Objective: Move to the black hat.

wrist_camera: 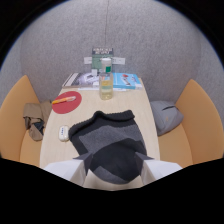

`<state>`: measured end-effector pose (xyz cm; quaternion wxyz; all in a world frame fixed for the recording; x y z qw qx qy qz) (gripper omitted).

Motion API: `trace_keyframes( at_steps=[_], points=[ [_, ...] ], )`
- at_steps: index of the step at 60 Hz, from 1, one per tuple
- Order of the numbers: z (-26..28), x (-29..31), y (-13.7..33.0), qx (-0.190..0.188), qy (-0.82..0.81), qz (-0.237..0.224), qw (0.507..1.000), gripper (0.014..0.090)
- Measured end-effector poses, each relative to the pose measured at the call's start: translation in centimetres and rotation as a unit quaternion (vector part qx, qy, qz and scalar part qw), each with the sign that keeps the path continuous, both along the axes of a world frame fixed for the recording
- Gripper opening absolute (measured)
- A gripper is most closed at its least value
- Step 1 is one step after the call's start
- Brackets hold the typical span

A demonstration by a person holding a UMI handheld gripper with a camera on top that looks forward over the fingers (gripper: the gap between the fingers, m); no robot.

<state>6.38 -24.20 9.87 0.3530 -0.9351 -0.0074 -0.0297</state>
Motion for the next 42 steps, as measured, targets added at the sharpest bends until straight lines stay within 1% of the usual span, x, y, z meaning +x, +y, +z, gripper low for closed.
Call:
trace_keyframes(
  at_steps=[22,31,42],
  points=[
    [-5.0,0.5,6.3,-0.026,0.001,0.002,1.0,0.087],
    [-6.0,0.6,7.3,-0.035,0.0,0.004,0.999,0.0869],
    [-6.2,0.9,7.5,-0.035,0.0,0.004,0.999,0.0869]
  ],
)
